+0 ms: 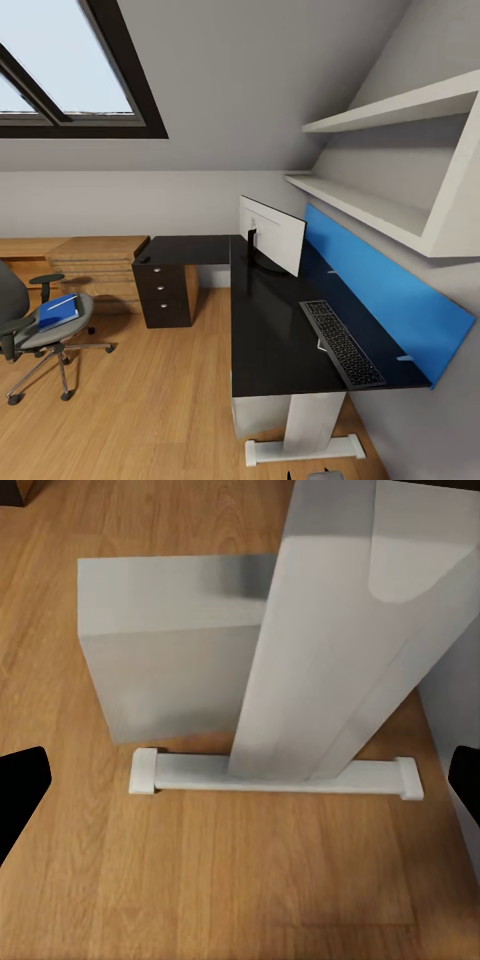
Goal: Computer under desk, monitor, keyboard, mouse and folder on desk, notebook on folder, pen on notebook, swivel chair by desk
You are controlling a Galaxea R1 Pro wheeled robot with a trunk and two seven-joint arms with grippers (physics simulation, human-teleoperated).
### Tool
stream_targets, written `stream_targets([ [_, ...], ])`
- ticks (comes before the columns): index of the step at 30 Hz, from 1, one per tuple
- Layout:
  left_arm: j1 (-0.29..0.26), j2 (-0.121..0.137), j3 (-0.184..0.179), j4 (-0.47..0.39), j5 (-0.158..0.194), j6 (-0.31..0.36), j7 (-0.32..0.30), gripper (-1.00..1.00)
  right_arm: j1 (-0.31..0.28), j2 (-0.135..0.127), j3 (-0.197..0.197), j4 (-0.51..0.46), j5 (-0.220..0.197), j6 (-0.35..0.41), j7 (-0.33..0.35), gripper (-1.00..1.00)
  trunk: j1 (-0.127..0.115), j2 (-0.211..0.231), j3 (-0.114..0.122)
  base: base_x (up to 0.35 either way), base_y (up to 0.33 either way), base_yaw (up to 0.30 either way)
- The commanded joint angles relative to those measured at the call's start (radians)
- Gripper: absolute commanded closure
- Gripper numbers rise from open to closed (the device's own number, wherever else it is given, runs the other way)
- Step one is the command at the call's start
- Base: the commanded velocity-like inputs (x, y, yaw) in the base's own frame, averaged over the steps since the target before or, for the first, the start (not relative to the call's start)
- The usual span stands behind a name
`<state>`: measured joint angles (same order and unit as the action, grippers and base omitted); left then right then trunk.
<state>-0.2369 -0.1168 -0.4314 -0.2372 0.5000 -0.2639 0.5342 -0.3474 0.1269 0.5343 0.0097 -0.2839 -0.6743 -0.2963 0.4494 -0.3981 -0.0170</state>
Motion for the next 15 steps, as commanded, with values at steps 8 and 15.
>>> stream_targets([
  [8, -0.001, 0.001, -0.007, 0.0, 0.012, -0.006, 0.006, -1.0, -0.001, 0.0, 0.009, 0.001, -0.006, -0.002, -0.004, -1.0, 0.001, -0.002, -0.002, 0.0, 0.0, 0.0],
  [15, -0.001, 0.0, -0.007, 0.001, 0.012, -0.006, 0.006, -1.0, -0.001, 0.0, 0.009, 0.001, -0.005, -0.002, -0.004, -1.0, 0.001, -0.002, -0.002, -0.056, 0.0, 0.0],
])
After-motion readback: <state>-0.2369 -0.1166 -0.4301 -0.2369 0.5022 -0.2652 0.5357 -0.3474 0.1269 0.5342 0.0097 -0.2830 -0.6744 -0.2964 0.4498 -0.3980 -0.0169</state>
